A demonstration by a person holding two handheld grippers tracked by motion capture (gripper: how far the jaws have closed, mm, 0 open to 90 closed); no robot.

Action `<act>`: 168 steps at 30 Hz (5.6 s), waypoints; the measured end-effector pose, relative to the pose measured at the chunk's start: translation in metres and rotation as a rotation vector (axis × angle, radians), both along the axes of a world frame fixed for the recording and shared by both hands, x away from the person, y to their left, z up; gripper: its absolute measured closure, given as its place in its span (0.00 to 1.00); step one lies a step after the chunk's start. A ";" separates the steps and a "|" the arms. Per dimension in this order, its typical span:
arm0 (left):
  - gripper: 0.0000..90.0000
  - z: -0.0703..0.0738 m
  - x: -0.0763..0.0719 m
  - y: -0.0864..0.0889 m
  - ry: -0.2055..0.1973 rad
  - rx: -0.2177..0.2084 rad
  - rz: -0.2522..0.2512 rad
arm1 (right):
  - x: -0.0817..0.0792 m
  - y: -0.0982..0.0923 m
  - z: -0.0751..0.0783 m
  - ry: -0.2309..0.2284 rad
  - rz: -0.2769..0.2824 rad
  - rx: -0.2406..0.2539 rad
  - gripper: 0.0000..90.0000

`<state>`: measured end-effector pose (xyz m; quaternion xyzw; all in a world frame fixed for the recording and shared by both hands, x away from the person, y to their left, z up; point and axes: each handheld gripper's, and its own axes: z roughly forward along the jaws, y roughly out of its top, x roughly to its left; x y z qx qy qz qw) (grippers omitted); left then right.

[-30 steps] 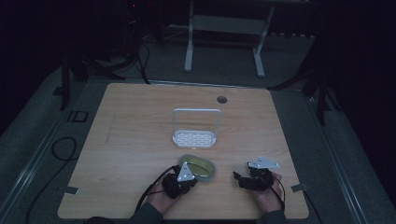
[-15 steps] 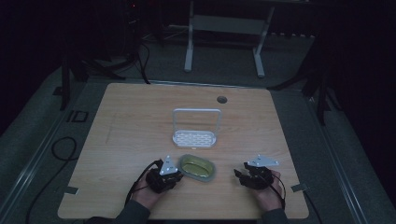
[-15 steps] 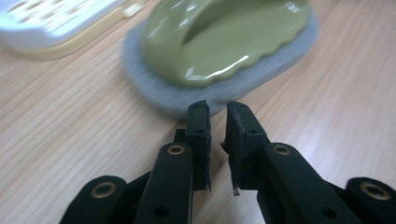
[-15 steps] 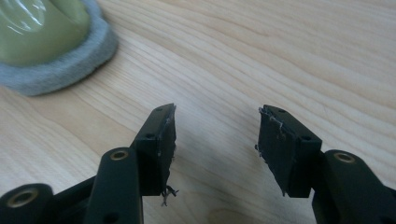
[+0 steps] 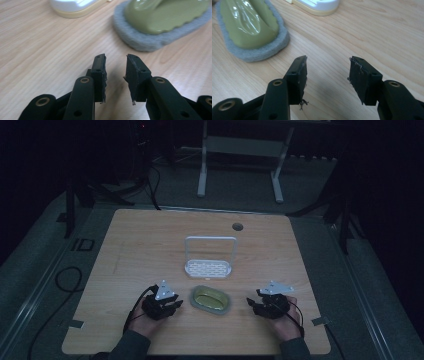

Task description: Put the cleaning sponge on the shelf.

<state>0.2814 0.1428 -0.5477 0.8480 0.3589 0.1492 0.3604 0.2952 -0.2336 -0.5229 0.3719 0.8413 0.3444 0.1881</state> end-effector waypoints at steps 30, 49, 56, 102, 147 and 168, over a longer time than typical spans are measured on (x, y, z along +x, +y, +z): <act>0.67 -0.007 0.014 0.018 0.018 0.010 0.143 | 0.024 0.041 0.036 0.032 0.202 -0.111 0.64; 0.65 -0.008 0.014 0.018 0.012 0.004 0.149 | 0.036 0.063 0.057 0.046 0.280 -0.216 0.65; 0.65 -0.008 0.015 0.018 0.010 0.004 0.150 | 0.038 0.070 0.060 0.061 0.315 -0.249 0.65; 0.63 -0.009 0.015 0.017 0.009 0.002 0.146 | 0.038 0.123 0.075 0.128 0.457 -0.365 0.66; 0.63 -0.009 0.015 0.017 0.010 0.002 0.143 | 0.050 0.165 0.065 0.261 0.554 -0.480 0.69; 0.62 -0.009 0.015 0.017 0.009 0.003 0.142 | 0.061 0.175 0.054 0.332 0.572 -0.541 0.69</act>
